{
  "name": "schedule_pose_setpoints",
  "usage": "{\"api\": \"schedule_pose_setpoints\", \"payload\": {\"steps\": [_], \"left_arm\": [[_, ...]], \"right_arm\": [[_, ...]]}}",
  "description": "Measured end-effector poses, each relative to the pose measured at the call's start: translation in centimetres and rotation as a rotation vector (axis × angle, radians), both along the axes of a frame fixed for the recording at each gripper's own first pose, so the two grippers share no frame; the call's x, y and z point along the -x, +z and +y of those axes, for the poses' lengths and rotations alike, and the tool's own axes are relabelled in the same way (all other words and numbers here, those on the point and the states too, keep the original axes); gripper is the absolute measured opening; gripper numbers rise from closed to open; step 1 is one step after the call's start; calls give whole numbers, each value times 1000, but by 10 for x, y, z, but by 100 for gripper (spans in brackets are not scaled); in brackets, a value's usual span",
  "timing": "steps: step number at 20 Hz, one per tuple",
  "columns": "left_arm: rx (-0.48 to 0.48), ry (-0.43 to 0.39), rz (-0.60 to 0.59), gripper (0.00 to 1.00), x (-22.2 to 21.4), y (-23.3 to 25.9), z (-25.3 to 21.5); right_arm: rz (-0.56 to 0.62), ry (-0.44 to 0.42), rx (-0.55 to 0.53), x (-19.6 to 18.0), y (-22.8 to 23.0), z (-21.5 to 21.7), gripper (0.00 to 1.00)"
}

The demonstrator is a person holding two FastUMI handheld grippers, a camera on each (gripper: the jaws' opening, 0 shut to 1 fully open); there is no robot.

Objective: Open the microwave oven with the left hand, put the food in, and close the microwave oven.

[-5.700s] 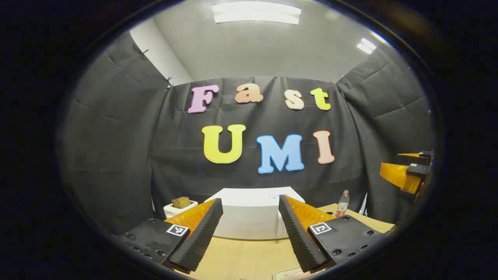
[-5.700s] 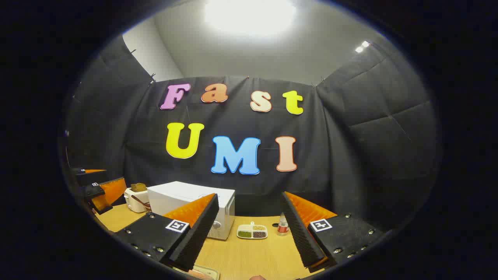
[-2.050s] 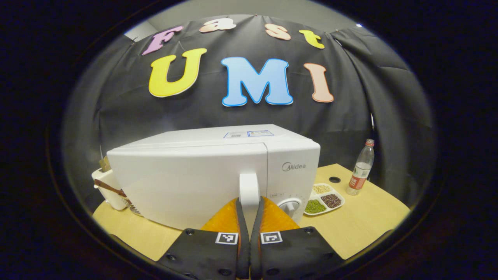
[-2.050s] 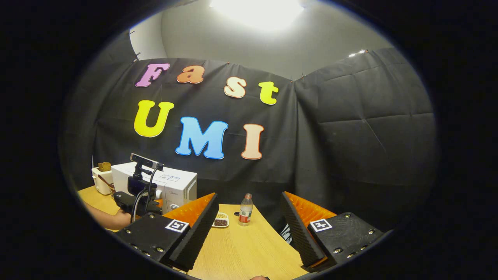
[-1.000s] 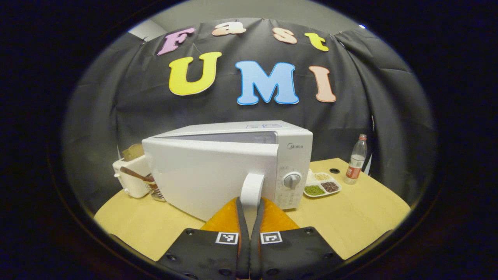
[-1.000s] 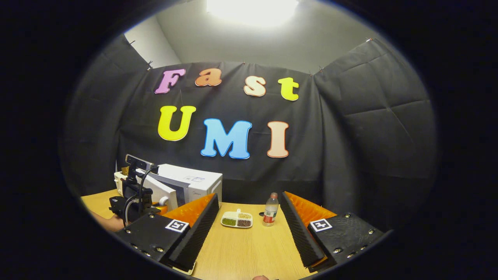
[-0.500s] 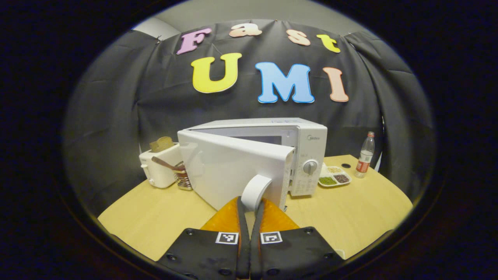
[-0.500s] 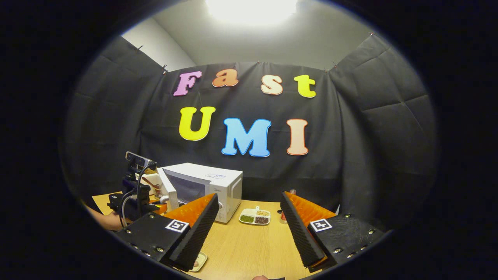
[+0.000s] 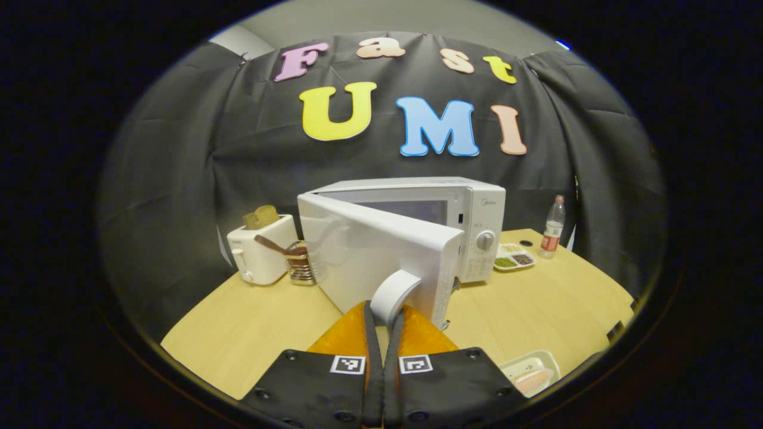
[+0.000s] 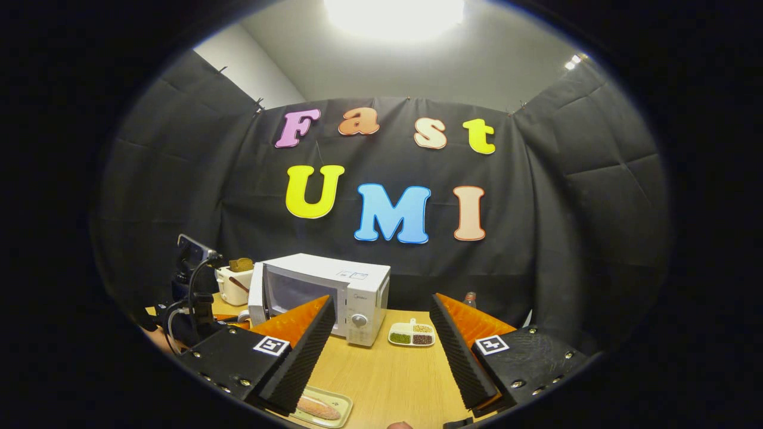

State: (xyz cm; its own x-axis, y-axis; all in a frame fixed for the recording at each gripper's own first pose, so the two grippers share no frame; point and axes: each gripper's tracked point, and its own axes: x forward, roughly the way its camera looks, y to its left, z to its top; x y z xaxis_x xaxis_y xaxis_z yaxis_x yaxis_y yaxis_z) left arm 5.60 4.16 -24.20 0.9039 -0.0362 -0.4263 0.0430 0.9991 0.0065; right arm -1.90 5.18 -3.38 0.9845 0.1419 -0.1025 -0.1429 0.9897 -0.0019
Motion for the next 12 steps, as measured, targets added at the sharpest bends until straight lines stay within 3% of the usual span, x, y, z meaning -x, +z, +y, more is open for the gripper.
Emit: {"api": "schedule_pose_setpoints", "payload": {"steps": [12], "left_arm": [[-6, 1, 4, 7, 31, 1, 85]], "right_arm": [[-6, 15, 15, 6, 3, 74, 97]]}}
